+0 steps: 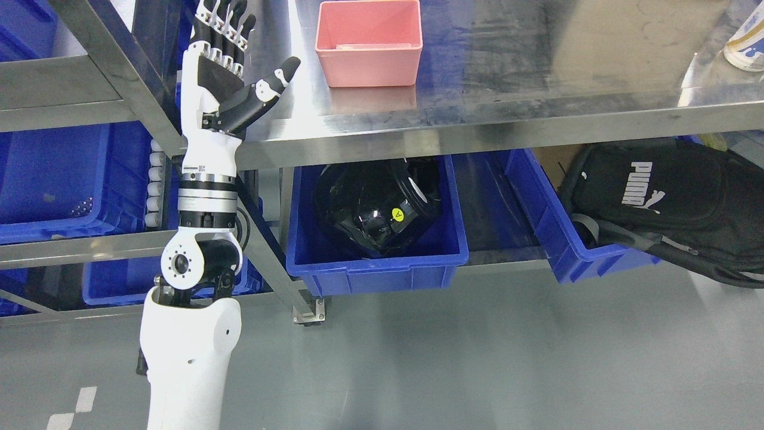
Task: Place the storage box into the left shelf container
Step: 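Raise the left hand up toward the pink box on the top shelf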
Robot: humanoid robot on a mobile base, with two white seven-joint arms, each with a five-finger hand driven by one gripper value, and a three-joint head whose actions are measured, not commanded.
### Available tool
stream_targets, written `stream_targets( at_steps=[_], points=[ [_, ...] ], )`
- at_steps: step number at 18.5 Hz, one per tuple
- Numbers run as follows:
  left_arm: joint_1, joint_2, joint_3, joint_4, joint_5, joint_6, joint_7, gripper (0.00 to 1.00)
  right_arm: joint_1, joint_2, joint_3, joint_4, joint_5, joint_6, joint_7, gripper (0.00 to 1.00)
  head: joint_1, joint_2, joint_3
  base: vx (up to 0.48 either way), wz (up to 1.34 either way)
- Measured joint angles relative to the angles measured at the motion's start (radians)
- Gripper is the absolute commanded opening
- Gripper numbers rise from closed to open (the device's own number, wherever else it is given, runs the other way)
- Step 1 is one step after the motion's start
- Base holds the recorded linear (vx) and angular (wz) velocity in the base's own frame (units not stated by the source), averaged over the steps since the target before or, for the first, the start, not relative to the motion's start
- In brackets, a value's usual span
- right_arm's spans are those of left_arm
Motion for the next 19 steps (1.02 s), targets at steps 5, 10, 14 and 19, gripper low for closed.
stream_targets(
  at_steps=[5, 10, 14, 19],
  points=[
    [-0.005, 0.0, 0.007, -0.001, 0.0, -0.006, -0.01, 1.0, 0.0, 0.0, 0.0, 0.0, 0.0, 0.0, 0.001, 1.0, 0.0, 0.0, 0.0, 0.0, 0.0],
    [-0.094, 0.051, 0.013, 0.001, -0.022, 0.021, -0.13, 0.99, 0.0, 0.0, 0.0, 0.0, 0.0, -0.001, 0.001, 1.0, 0.0, 0.0, 0.0, 0.0, 0.0],
    [-0.171, 0.147, -0.001, 0.009, -0.07, 0.048, -0.274, 0.98, 0.0, 0.0, 0.0, 0.0, 0.0, -0.001, 0.002, 1.0, 0.0, 0.0, 0.0, 0.0, 0.0],
    [-0.274, 0.282, -0.066, 0.041, -0.13, 0.053, -0.443, 0.98, 0.0, 0.0, 0.0, 0.0, 0.0, -0.002, 0.005, 1.0, 0.0, 0.0, 0.0, 0.0, 0.0]
  ],
)
